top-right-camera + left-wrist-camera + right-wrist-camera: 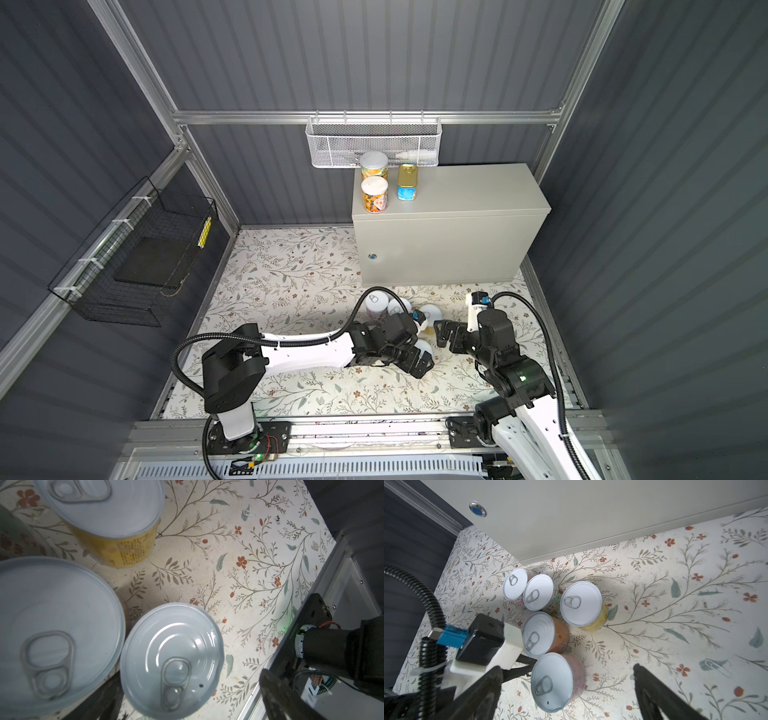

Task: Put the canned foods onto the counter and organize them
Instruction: 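Lower the open left gripper around the pink can at the cluster's near edge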

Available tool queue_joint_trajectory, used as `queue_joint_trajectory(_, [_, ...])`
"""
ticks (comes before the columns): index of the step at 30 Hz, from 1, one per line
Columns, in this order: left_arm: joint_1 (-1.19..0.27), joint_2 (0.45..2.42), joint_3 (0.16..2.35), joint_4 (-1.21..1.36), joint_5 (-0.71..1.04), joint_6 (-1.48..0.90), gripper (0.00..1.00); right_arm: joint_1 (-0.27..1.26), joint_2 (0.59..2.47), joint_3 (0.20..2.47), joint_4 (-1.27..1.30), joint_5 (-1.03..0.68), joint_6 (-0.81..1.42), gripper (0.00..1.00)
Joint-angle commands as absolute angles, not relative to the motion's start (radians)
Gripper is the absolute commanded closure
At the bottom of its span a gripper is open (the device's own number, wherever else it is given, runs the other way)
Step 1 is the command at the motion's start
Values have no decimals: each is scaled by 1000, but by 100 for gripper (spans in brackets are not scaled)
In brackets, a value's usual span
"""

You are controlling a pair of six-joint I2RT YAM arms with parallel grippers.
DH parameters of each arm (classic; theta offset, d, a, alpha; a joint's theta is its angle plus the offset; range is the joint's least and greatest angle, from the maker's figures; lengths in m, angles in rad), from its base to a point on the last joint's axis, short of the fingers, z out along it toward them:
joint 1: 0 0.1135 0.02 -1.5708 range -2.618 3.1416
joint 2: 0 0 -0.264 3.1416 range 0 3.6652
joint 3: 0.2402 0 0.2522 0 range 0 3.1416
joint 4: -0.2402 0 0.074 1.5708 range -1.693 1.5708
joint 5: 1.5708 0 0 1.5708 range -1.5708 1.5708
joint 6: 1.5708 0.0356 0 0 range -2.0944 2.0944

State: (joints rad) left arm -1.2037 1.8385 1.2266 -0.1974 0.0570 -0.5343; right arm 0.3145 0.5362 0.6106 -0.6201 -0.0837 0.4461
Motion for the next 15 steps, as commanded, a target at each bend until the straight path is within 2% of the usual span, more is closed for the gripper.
queue_joint_trajectory(1, [-1210, 1869, 1280, -243, 47, -548, 0, 311, 508, 598, -645, -36, 458, 1])
queue_joint_trajectory(15, [-1212, 1990, 1386, -316, -6, -536, 2, 311, 474, 594, -651, -2, 465, 1])
